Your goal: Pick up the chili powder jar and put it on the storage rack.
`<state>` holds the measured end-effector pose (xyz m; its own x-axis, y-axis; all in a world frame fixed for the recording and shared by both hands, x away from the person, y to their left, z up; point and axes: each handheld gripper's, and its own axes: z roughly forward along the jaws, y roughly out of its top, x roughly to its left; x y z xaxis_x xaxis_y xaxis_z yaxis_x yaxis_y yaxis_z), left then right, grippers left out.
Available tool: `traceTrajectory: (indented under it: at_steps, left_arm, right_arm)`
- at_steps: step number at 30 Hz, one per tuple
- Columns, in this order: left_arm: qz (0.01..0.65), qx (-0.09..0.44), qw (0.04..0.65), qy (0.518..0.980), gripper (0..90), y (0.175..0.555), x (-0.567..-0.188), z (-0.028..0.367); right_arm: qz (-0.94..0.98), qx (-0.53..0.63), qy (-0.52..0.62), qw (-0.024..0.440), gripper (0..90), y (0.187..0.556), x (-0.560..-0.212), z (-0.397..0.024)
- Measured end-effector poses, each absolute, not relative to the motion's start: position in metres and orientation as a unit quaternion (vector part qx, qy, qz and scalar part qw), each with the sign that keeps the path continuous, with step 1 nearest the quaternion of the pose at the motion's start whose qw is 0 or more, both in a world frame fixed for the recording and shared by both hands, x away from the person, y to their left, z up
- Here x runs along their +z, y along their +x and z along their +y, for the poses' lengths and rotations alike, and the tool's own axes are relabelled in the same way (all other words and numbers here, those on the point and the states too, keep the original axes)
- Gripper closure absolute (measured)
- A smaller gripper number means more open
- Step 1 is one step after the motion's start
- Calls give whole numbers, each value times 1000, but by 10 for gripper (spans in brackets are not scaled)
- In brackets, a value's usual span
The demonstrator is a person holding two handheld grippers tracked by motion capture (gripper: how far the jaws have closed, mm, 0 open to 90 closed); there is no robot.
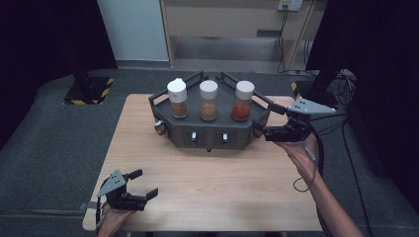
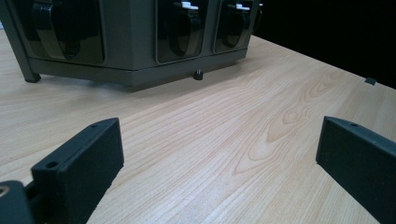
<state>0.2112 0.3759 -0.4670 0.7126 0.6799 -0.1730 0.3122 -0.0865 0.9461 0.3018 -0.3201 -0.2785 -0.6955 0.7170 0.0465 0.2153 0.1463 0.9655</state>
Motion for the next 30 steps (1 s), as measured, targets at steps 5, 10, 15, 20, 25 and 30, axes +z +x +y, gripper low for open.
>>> traceTrajectory:
  at_steps: [5,10,15,20,25,30]
  left_arm:
    - [343,158,581,721,0,211,-467,376]
    - [342,159,581,721,0,210,-467,376]
    - [343,160,580,721,0,210,-466,376]
    - [343,161,580,721,0,210,-466,376]
    - [344,161,580,720,0,210,-466,376]
    - [342,161,580,721,0,210,-466,376]
  right_arm:
    - [720,572,324,223,85,288,-287,-329]
    - [714,576,326,228,79,273,-298,-336]
    - [720,568,320,238,79,256,-306,-337]
    - [723,566,318,239,78,239,-316,-340]
    - [724,565,314,243,77,224,-326,-342]
    - [722,561,319,249,78,212,-337,-346]
